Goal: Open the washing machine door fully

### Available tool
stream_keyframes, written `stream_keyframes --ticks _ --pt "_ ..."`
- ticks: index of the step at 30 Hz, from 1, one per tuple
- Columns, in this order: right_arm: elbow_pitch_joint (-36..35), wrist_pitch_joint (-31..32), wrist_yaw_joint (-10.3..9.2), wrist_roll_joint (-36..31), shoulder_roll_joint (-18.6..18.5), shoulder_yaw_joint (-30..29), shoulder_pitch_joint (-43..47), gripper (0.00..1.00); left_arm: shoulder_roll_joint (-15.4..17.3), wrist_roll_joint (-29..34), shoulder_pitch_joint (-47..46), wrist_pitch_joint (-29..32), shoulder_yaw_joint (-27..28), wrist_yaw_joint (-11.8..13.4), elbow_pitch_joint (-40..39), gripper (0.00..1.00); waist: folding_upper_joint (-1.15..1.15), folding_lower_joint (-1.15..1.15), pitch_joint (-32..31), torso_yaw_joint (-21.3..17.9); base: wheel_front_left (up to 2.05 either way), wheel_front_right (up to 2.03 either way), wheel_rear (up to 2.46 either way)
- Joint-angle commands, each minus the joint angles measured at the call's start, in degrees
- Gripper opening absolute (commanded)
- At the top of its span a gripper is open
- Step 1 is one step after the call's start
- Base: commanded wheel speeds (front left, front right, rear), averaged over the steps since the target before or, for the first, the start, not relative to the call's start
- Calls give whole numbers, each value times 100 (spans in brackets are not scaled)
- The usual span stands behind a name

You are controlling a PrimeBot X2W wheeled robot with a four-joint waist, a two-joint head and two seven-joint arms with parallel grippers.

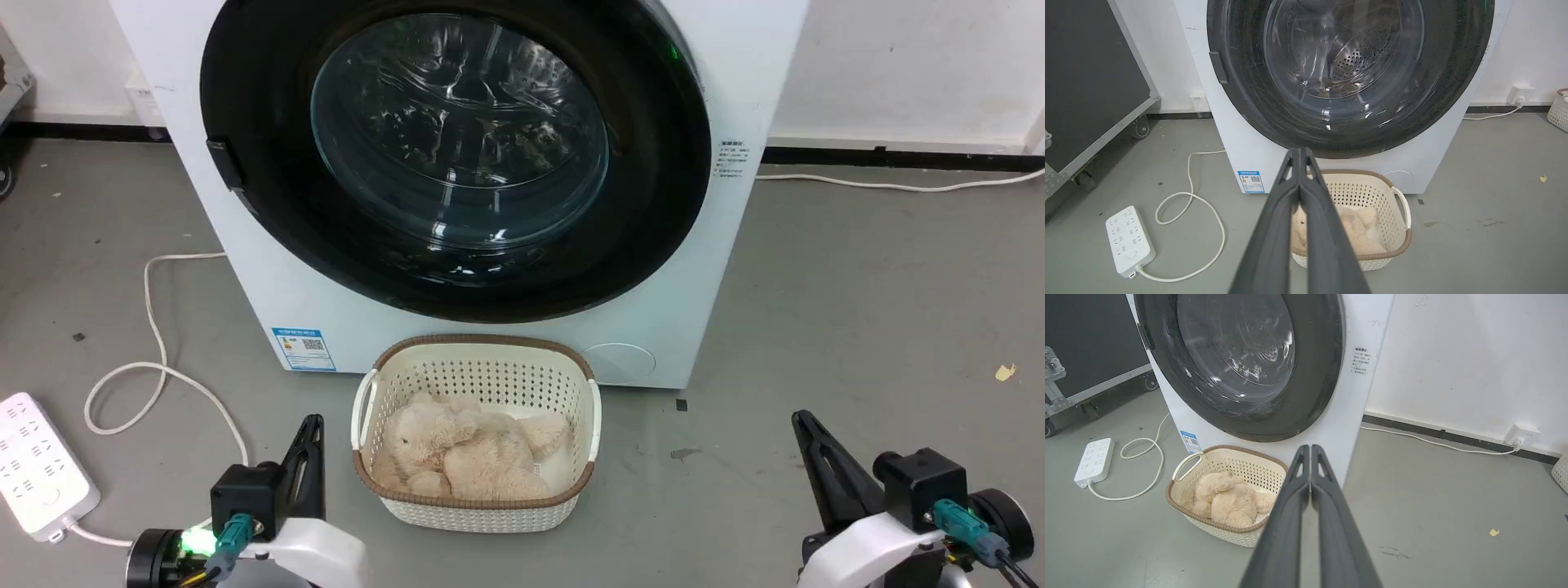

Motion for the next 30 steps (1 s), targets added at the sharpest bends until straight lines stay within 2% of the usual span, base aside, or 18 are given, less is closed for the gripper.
stream_keyframes --ticks 1,30 --pt "-27 3 -5 -43 25 -3 -67 0 1 16 -87 2 1 12 -23 0 0 0 0 0 0 0 0" --pt "-27 3 -5 -43 25 -3 -67 0 1 16 -87 2 1 12 -23 0 0 0 0 0 0 0 0"
